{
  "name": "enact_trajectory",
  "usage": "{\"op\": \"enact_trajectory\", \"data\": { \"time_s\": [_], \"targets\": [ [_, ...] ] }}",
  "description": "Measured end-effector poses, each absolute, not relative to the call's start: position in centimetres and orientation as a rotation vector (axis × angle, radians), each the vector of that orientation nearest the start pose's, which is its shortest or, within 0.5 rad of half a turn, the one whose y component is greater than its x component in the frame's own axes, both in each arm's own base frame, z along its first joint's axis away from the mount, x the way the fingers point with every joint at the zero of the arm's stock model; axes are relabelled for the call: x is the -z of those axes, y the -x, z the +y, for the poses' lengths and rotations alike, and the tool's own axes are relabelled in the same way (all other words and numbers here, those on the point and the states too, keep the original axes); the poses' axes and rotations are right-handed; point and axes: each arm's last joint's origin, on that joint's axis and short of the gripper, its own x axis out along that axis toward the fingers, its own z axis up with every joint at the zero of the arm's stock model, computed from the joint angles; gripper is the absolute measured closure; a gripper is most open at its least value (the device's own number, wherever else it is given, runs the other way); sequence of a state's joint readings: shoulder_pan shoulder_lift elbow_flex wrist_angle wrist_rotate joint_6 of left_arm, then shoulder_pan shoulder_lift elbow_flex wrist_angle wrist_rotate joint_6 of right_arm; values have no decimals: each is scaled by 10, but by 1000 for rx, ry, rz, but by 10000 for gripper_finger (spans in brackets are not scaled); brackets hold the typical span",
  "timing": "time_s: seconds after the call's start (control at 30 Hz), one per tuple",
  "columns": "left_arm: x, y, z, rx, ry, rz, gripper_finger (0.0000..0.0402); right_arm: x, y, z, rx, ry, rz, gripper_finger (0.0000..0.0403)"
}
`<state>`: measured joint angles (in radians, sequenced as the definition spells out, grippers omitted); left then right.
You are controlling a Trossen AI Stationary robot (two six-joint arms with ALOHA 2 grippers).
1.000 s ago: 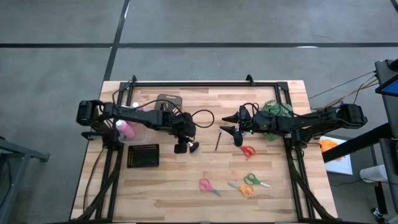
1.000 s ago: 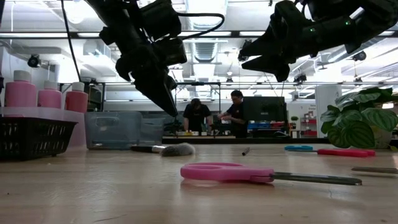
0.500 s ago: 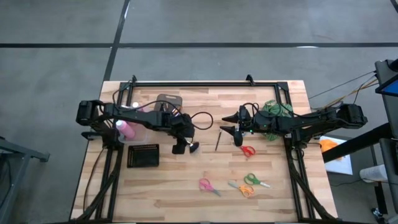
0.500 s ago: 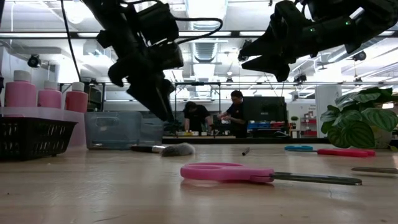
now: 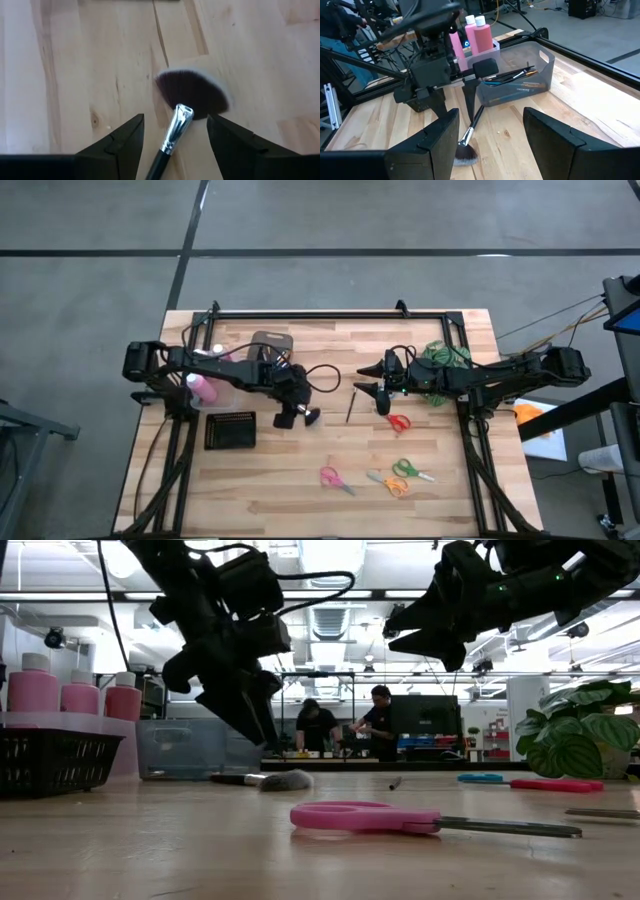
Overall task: Pick & Place Paint Supplies
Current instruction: Put the black brush into the black bin
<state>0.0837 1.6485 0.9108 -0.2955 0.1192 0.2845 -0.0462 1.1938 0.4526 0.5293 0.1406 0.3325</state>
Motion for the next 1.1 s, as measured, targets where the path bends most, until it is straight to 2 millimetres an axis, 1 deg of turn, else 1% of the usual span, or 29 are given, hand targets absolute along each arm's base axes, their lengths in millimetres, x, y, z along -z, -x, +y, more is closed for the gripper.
{"op": "enact_trajectory", "data": {
  "time_s": [0.07,0.2,0.33,0.47,0.87,0.97,1.1],
  "targets": [
    [-163,-313,23,181,-157,1016,182,-208,-238,-15,220,-320,179,186],
    [-156,-321,23,186,-139,1089,182,-208,-238,-15,219,-320,179,186],
    [-142,-333,24,198,-125,1182,182,-207,-238,-15,219,-320,179,186],
    [-131,-338,26,185,-128,1263,182,-207,-238,-15,219,-320,179,186],
    [-129,-338,27,146,-129,1277,185,-207,-238,-15,219,-320,180,186],
    [-129,-338,27,140,-122,1280,210,-207,-238,-15,219,-320,179,186],
    [-129,-338,27,130,-110,1282,274,-207,-238,-15,219,-320,180,186]
  ]
}}
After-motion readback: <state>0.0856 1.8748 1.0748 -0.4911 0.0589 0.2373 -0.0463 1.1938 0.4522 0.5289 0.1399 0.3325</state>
